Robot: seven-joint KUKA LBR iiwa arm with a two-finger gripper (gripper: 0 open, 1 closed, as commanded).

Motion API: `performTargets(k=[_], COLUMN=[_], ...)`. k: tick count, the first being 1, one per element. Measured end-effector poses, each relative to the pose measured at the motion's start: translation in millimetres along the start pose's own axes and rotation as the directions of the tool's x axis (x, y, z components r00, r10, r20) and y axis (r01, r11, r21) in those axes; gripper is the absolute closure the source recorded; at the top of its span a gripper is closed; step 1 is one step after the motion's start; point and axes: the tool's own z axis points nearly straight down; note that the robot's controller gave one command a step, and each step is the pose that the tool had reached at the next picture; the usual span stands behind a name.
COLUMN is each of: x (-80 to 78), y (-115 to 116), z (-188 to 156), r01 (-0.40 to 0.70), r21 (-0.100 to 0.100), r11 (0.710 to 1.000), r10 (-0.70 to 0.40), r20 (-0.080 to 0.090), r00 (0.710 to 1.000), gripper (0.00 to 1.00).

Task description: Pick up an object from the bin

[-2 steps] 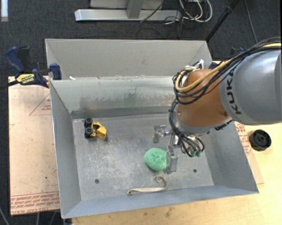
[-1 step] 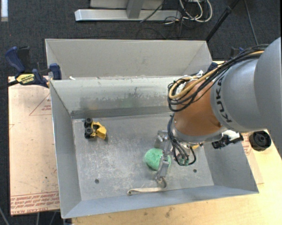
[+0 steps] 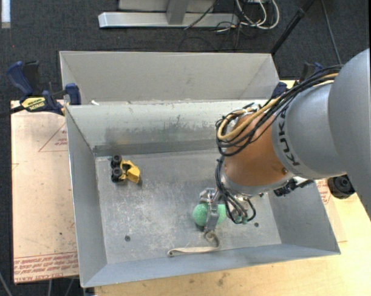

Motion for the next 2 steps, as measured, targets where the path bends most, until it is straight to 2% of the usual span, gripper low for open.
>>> performTargets(k=[2], x=[0.9], y=[-0.2], z=[-2.9], r01=[0.000], r21=[0.000], r11=[1.000], r10=[0.000], r20=[-0.002], r00=[1.000], gripper=[1.00])
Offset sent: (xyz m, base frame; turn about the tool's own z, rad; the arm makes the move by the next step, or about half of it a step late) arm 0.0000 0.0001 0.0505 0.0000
